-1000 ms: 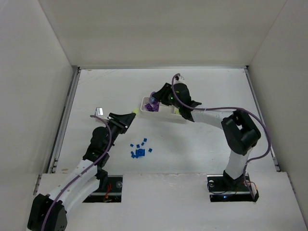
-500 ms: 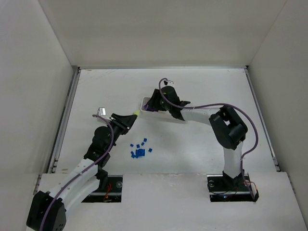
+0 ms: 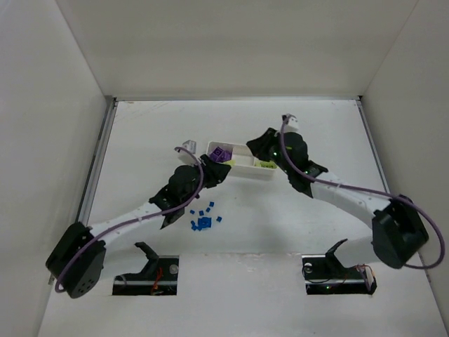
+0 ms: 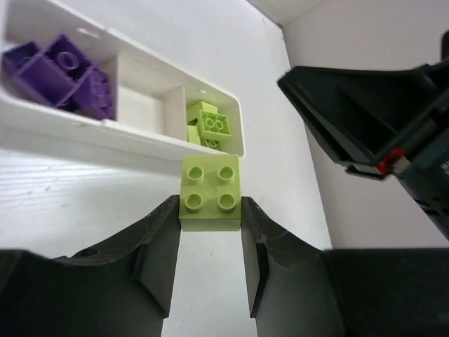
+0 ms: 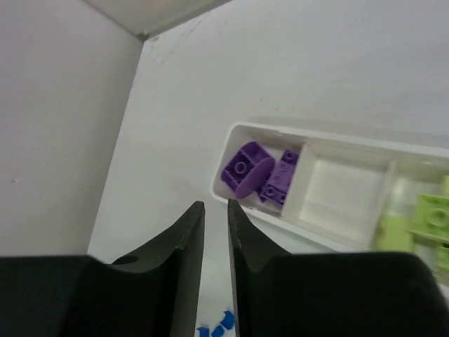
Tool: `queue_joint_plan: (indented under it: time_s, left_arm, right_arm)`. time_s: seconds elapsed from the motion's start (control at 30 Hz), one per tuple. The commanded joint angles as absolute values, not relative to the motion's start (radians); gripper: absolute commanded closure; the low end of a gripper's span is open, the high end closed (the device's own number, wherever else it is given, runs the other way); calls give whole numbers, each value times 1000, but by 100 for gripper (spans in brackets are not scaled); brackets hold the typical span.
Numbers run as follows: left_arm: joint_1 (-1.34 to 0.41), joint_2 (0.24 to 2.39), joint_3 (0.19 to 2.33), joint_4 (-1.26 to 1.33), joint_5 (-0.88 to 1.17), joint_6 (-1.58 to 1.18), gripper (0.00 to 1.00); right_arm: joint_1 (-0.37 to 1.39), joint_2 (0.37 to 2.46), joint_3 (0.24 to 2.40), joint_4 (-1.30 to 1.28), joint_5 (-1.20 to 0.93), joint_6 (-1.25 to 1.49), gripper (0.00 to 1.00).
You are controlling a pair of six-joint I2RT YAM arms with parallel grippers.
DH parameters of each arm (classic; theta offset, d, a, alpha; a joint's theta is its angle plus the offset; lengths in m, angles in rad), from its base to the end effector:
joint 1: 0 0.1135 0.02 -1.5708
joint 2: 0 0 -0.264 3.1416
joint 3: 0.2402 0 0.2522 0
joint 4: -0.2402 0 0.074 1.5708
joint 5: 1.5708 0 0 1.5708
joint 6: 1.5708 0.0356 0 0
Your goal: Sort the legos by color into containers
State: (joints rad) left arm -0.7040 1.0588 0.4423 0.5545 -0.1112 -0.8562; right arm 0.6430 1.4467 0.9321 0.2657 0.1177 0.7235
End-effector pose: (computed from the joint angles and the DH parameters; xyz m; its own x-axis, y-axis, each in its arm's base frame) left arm 0.1812 -0.1487 0.2442 -0.4531 -0.6001 -0.6593 0.3306 0.5737 -0.7494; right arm 0.2715 0.1982 0.2802 -0.4816 0.4606 -0.7455 -0.2475 0.7446 0.6199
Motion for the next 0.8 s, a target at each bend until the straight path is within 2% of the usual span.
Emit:
queue_joint_plan:
  time_s: [0.0, 0.13, 0.23, 0.4, 0.5, 0.77]
  left_arm:
    - [-760, 1198, 596, 565, -141, -729, 85]
    - [-797, 1389, 773, 522, -114, -641, 85]
    - [-797, 1518, 897, 482, -66, -609, 84]
    - [-809, 1704, 1089, 402, -51, -575, 84]
    - [-814, 1799, 1185, 370, -52, -548, 84]
    - [-797, 1943, 1341, 279, -22, -508, 83]
  right_arm:
    - [585, 1317, 790, 324, 152, 710, 78]
    - [535, 1162, 625, 313, 212, 681, 79]
    - [493, 1080, 542, 311, 235, 686, 73]
    - [452, 1037, 479, 327, 293, 722, 53]
    - [450, 1016, 459, 330, 298, 735, 46]
    - [412, 905, 411, 334, 311, 764, 41]
